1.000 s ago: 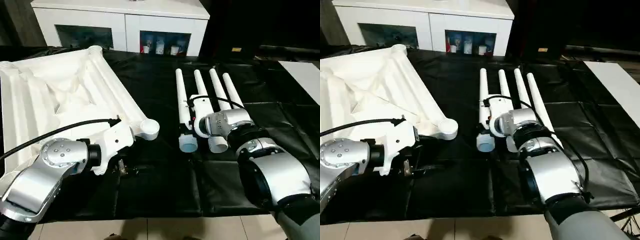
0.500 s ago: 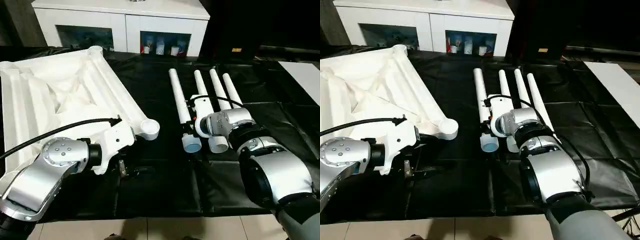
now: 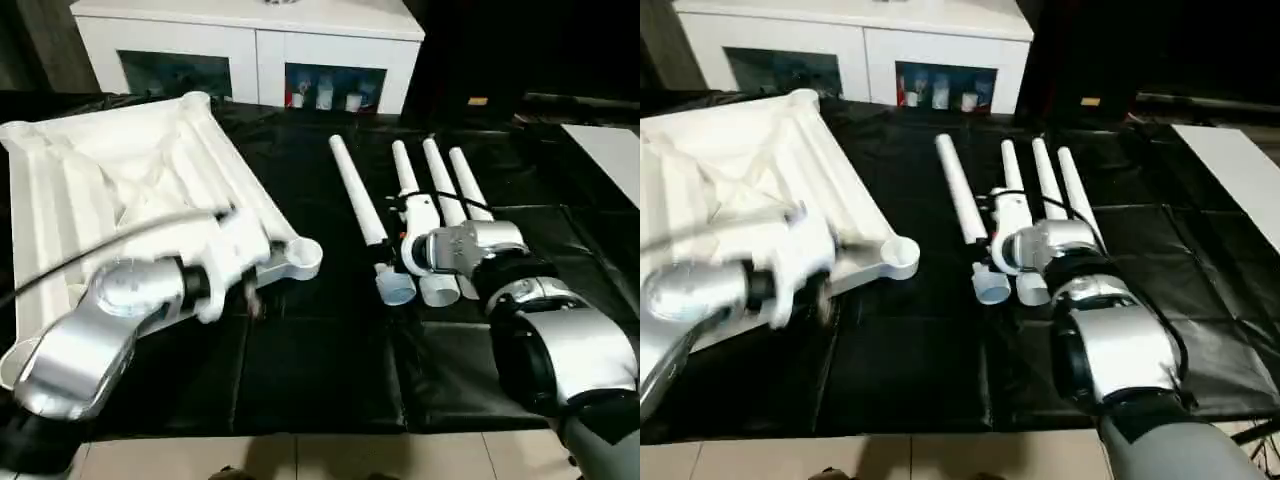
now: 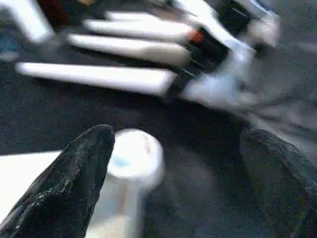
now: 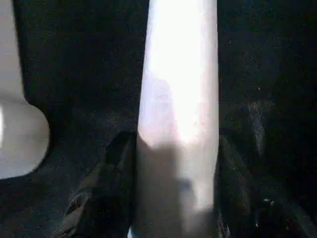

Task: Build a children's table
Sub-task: Pick table leg

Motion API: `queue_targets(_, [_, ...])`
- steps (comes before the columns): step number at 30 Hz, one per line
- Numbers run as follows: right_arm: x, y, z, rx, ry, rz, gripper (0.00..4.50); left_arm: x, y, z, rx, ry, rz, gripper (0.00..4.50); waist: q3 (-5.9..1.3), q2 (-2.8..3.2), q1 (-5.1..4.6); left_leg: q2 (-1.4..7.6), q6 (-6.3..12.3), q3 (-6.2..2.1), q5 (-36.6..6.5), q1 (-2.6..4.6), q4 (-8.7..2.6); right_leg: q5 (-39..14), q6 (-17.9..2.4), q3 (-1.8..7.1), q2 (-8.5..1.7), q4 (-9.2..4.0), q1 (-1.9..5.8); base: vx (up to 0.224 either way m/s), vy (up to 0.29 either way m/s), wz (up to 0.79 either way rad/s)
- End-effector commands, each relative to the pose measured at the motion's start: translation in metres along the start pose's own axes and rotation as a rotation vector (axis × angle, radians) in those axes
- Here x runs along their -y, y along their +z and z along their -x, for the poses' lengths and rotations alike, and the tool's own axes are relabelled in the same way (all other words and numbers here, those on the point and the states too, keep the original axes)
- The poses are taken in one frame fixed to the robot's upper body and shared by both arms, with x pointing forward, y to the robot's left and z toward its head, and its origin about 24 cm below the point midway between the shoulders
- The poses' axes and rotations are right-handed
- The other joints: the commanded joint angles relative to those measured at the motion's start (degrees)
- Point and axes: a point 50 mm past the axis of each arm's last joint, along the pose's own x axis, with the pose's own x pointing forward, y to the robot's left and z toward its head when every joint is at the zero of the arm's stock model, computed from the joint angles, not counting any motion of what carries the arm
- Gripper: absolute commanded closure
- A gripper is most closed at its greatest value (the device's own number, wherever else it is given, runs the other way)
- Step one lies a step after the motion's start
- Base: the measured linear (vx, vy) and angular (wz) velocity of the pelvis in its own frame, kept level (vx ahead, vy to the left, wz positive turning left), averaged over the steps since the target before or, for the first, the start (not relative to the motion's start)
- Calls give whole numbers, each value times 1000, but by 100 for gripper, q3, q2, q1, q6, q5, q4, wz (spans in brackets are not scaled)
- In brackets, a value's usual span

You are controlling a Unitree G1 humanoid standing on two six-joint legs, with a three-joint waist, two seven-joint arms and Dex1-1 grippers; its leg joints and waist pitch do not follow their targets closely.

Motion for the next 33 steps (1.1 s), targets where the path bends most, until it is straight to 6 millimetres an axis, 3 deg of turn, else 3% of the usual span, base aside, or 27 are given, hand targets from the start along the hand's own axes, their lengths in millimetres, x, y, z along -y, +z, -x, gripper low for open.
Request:
queue_targets(1, [-4, 11, 5, 71, 64, -22, 259, -9, 1, -2, 7, 80, 12, 0, -450, 162, 5, 273, -48, -55, -22, 57, -369, 1024, -1730, 283, -432, -271, 390, 0, 0, 0])
queue_targets(3, [-8, 32, 18, 260, 163, -24, 261, -22, 7, -9, 87, 209, 130, 0, -459, 184, 30, 283, 48, -60, 60, 52, -360, 1179, -1743, 284, -443, -265, 403, 0, 0, 0])
queue_targets(10, [-19, 46, 60, 448, 399, 143, 262, -17, 30, -22, 253, 208, 285, 0, -465, 144, 141, 294, 278, -71, 199, 66, -351, 1402, -1700, 280, -432, -281, 410, 0, 0, 0])
queue_targets(12, [-21, 33, 88, 505, 620, 212, 262, -7, 47, -33, 353, 104, 483, 0, -453, 94, 229, 309, 353, -54, 94, 60, -344, 1329, -1745, 301, -454, -292, 433, 0, 0, 0])
queue_targets(13, [-21, 33, 88, 505, 620, 212, 262, -7, 47, -33, 353, 104, 483, 0, -453, 94, 229, 309, 353, -54, 94, 60, -344, 1329, -1745, 301, -454, -292, 433, 0, 0, 0])
queue_targets(14, [-21, 25, 96, 499, 678, 236, 262, -4, 53, -36, 383, 72, 549, 0, -437, 56, 271, 296, 401, -59, 22, 45, -359, 1079, -1752, 285, -456, -322, 436, 0, 0, 0])
queue_targets(15, [-21, 20, 100, 492, 707, 250, 262, -3, 56, -37, 399, 57, 587, 0, -422, 58, 266, 303, 408, -68, -82, 50, -365, 758, -1736, 282, -471, -355, 405, 0, 0, 0])
queue_targets(16, [-18, 10, 103, 477, 732, 278, 263, 0, 63, -39, 442, 7, 640, 0, -419, 20, 267, 293, 397, -54, -142, 39, -360, 619, -1720, 284, -471, -372, 429, 0, 0, 0])
queue_targets(19, [-12, -8, 112, 456, 771, 294, 263, 3, 83, -40, 546, -123, 761, 0, -400, 20, 318, 279, 322, -66, -305, 50, -356, 4, -1602, 288, -485, -445, 413, 0, 0, 0])
queue_targets(20, [-14, -9, 116, 460, 782, 298, 263, 3, 86, -40, 561, -140, 781, 0, -404, 1, 290, 271, 329, -79, -260, 26, -363, -74, -1558, 277, -470, -443, 419, 0, 0, 0])
queue_targets(25, [-21, -9, 122, 466, 808, 313, 263, 5, 91, -39, 575, -189, 801, 0, -366, 0, 239, 258, 321, -81, -385, 39, -367, -858, -1247, 272, -456, -547, 367, 0, 0, 0])
queue_targets(28, [-28, -14, 124, 458, 835, 339, 263, 6, 88, -43, 516, -167, 800, 0, -377, 29, 241, 275, 283, -91, -323, 52, -378, -835, -1131, 270, -438, -545, 342, 0, 0, 0])
queue_targets(33, [-32, -15, 127, 461, 849, 346, 263, 6, 84, -46, 472, -133, 811, 0, -395, 38, 252, 274, 318, -98, -160, 32, -376, -372, -1222, 264, -436, -504, 353, 0, 0, 0])
